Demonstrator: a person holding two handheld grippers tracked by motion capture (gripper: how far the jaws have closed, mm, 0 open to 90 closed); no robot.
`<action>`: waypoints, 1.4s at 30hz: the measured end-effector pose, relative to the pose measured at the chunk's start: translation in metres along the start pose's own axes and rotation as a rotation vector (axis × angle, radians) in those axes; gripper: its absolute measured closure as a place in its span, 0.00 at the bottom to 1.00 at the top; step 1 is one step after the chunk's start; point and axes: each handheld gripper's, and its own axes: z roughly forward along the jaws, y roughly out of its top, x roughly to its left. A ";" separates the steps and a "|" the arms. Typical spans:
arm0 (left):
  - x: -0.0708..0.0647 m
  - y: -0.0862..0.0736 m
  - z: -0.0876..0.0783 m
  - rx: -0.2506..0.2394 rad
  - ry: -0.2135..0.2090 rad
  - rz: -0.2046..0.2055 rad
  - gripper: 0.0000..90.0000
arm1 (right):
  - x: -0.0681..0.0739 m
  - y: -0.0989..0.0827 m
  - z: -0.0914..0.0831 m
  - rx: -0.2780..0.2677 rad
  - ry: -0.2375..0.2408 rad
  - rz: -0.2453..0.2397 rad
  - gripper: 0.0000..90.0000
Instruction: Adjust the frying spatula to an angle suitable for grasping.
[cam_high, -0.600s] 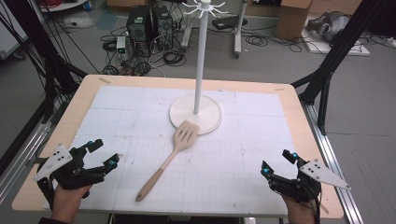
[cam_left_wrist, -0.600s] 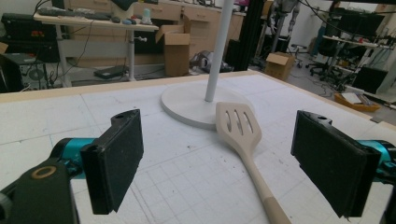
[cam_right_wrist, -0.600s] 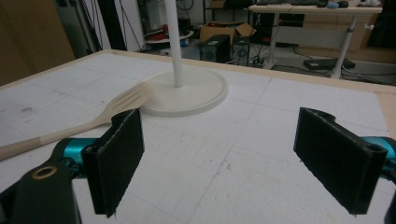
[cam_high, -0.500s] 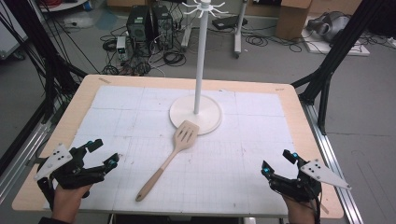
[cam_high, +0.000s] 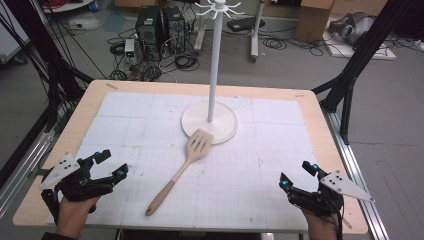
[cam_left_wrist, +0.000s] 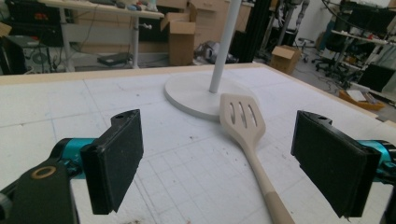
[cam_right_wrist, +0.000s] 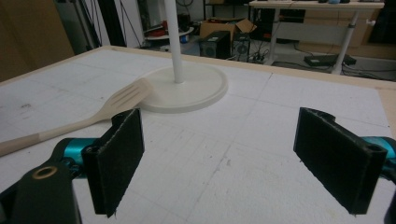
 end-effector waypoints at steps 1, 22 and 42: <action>-0.001 0.000 0.001 0.009 -0.005 0.002 0.19 | 0.000 0.000 0.001 0.001 -0.001 -0.008 0.17; -0.037 -0.004 0.065 0.259 -0.132 0.024 0.33 | 0.005 0.000 0.001 0.014 -0.006 -0.014 0.17; -0.047 -0.032 0.113 0.506 -0.081 -0.016 0.49 | 0.006 -0.002 0.004 0.038 -0.008 -0.020 0.18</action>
